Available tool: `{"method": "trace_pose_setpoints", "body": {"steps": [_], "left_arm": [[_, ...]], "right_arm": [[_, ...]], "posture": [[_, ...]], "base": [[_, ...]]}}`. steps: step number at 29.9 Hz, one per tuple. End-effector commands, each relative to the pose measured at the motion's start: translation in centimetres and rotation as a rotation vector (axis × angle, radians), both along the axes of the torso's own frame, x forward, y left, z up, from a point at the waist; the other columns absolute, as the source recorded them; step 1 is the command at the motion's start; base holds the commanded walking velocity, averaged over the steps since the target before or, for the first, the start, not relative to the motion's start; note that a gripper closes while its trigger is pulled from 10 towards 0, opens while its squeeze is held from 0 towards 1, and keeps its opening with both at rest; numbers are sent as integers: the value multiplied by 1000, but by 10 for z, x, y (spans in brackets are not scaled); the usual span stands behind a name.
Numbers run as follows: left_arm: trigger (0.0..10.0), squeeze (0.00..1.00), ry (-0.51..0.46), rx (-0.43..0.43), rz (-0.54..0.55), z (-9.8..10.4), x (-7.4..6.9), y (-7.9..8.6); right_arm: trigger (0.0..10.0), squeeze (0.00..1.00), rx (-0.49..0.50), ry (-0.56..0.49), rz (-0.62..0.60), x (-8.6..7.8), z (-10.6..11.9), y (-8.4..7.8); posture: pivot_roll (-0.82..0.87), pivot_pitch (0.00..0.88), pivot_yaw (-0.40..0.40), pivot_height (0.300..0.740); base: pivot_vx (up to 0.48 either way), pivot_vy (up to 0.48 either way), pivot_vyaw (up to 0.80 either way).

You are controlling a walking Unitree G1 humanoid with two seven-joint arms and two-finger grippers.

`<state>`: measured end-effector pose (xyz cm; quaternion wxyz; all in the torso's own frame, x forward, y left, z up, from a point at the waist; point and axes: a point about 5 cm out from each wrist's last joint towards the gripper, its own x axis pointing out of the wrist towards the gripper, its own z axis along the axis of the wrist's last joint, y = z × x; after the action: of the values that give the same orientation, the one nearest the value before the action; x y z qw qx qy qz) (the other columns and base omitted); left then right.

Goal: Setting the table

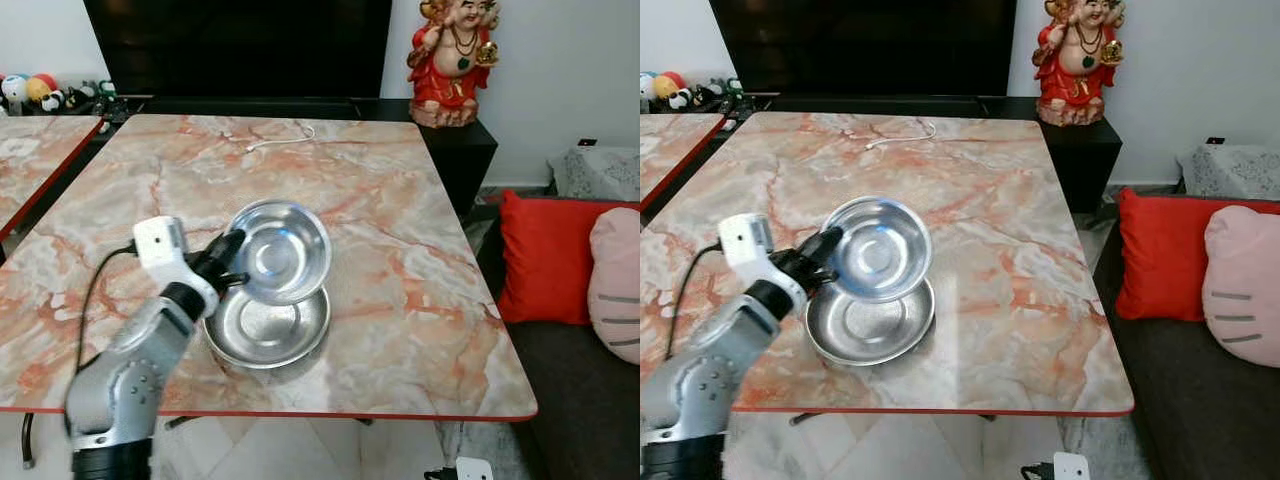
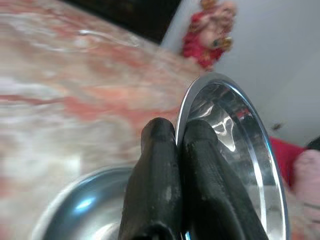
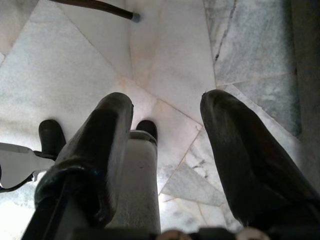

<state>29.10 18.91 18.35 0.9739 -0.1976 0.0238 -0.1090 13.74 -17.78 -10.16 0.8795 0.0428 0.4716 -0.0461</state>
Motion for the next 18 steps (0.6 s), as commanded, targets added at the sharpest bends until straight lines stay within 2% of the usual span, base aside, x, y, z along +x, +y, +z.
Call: {"method": "trace_pose_setpoints", "body": {"steps": [1,6,11,14,18], "left_arm": [[10000,0,5,-21,-29,2,-3,-1],[10000,0,66,-34,-33,-3,-7,-1],[10000,0,127,-8,-61,-14,-11,-4],[10000,0,154,30,-35,-22,-14,1],[10000,0,176,27,-24,-27,-14,2]], "right_arm": [[10000,0,2,14,5,-1,-1,0],[10000,0,5,18,7,-2,-1,0],[10000,0,5,18,8,-1,-1,-1],[10000,0,4,20,17,-1,-1,-1],[10000,0,4,22,22,-1,-1,-1]], "posture": [[88,0,-28,740],[87,0,-28,740],[85,0,-29,740],[86,0,-30,740],[86,0,-31,740]], "base": [[0,0,0],[0,0,0],[0,0,0],[0,0,0],[0,0,0]]}}
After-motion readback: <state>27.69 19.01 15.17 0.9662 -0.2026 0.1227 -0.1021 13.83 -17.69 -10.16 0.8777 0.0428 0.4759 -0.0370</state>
